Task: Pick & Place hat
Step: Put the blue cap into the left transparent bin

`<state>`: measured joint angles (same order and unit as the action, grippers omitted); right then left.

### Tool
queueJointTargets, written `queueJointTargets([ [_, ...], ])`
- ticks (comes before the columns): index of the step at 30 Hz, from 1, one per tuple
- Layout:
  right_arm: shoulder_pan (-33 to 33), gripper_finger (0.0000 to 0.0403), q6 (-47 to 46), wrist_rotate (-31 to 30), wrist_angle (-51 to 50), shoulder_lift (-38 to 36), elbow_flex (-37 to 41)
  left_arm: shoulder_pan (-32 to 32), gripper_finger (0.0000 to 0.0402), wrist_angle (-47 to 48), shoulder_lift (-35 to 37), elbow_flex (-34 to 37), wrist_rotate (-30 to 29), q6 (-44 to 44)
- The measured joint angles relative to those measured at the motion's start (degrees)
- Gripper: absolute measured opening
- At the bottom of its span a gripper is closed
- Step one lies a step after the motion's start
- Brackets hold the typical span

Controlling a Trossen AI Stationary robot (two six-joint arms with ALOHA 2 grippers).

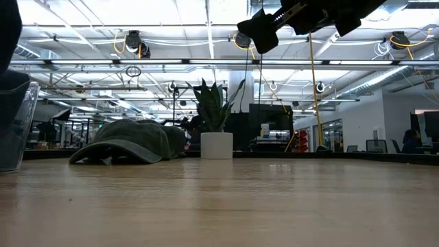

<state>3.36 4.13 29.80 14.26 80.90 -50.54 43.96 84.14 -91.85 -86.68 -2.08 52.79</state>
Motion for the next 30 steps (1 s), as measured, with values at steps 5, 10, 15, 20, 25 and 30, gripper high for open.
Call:
queueJointTargets([
  [5, -0.01, 0.0348, -0.08, 0.00, -0.02, 0.00, 0.00, 0.06, 0.0066, -0.29, 0.06, -2.90, -0.58, -1.57],
  [10, -0.01, 0.0348, -0.41, 0.00, -0.02, 0.00, 0.00, 0.73, 0.0065, -0.07, 0.07, -2.90, -0.36, -0.20],
  [15, 0.00, 0.0348, -0.38, 0.00, -0.01, 0.00, 0.00, 0.31, 0.0065, 0.20, 1.74, -2.88, -1.61, -3.00],
  [20, -0.01, 0.0348, -0.41, 0.00, 0.00, 0.00, 0.00, 0.52, 0.0065, -0.21, 5.47, -2.88, -1.27, -1.30],
  [25, 0.00, 0.0348, -0.42, 0.00, -0.02, 0.00, 0.00, 0.48, 0.0065, -0.48, 8.26, -2.88, -2.95, 4.03],
  [30, 0.01, 0.0348, -0.41, 0.00, -0.02, 0.00, 0.00, 1.26, 0.0065, -1.36, 8.68, -2.88, -5.79, 8.38],
])
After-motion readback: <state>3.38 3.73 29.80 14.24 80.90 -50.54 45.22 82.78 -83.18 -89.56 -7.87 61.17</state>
